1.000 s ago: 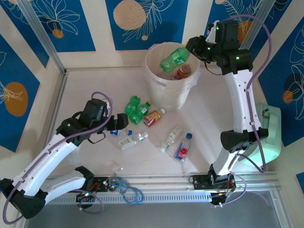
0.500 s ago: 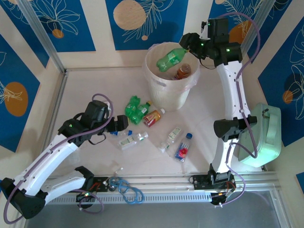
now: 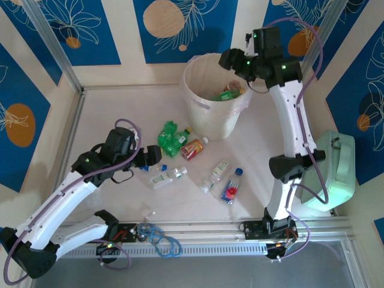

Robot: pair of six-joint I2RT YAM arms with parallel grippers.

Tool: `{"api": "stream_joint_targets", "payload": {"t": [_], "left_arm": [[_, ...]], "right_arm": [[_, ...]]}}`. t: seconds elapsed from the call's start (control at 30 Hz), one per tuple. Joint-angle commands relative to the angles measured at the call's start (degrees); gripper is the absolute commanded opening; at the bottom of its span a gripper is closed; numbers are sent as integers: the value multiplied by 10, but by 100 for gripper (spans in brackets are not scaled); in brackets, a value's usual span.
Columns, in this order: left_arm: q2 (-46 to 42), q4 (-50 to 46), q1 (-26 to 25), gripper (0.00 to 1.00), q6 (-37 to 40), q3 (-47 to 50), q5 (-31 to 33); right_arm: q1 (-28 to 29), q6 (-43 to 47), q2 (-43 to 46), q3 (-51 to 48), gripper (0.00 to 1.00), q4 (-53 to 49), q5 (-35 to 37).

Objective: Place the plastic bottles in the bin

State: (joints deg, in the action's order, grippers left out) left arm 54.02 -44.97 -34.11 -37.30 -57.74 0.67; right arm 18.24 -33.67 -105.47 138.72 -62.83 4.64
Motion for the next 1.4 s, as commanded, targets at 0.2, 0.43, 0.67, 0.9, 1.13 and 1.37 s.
{"api": "stream_joint_targets", "payload": {"t": [0.2, 0.43, 0.67, 0.9, 1.13, 1.37], "left_arm": [[-16, 17, 8, 91, -18, 3, -36], [-26, 8, 8, 90, -24, -1, -43], [-25, 4, 8, 89, -25, -9, -37], [-5, 6, 8, 88, -28, -20, -33], [7, 13, 8, 88, -35, -26, -33], [9, 17, 8, 88, -47, -26, -43]], "right_arm": [[165, -17, 302, -389, 69, 0, 139], [197, -130, 451, -622, 70, -32, 146], [201, -204, 502, -725, 73, -96, 171], [176, -208, 502, -797, 74, -70, 139], [127, -188, 499, -839, 74, -35, 84], [132, -190, 479, -861, 75, -24, 58]]}}
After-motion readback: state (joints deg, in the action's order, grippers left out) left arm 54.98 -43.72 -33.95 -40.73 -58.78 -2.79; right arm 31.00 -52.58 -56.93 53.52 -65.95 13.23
